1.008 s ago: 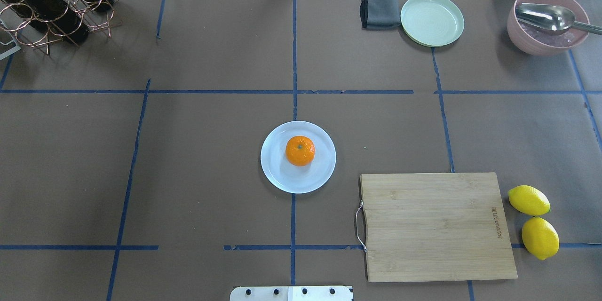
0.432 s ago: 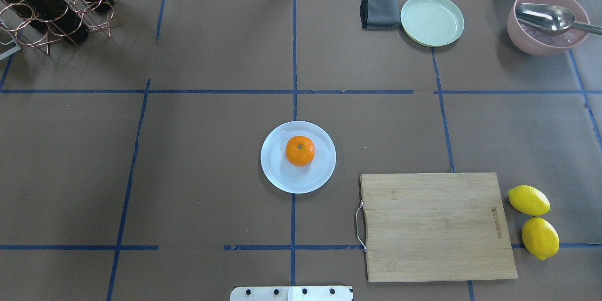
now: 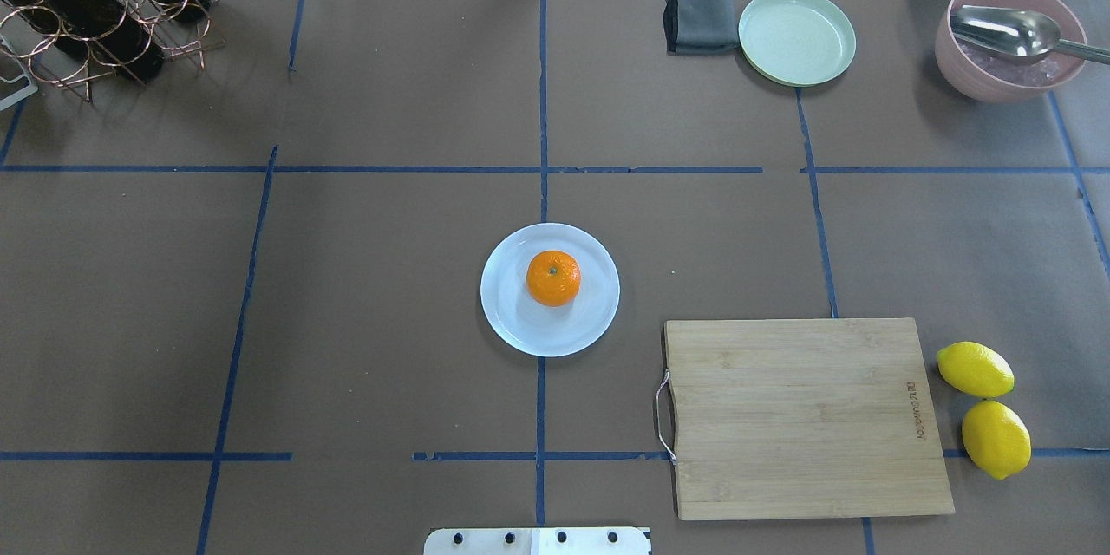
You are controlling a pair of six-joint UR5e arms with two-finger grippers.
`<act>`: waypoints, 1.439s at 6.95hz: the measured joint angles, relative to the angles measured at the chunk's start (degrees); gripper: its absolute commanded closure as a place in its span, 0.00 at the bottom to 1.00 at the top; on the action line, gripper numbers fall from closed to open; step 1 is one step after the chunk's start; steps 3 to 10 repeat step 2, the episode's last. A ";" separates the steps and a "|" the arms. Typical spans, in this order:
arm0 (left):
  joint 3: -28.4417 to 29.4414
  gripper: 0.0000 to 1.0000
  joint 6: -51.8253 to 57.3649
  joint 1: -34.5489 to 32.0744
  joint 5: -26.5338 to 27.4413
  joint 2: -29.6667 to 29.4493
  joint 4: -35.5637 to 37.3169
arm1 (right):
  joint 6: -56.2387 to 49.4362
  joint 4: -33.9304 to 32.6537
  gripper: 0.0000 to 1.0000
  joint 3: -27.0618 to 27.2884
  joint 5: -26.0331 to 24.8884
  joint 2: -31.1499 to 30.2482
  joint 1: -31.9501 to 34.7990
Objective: Pick orange to plate
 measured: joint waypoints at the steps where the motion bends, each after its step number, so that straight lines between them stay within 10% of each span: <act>1: 0.05 0.00 -0.01 0.01 -0.03 0.00 -0.01 | 0.00 0.01 0.00 0.15 0.02 0.00 0.00; 10: 0.07 0.00 -0.02 -0.02 -0.04 -0.01 -0.03 | 0.00 0.01 0.00 0.19 0.01 0.00 0.00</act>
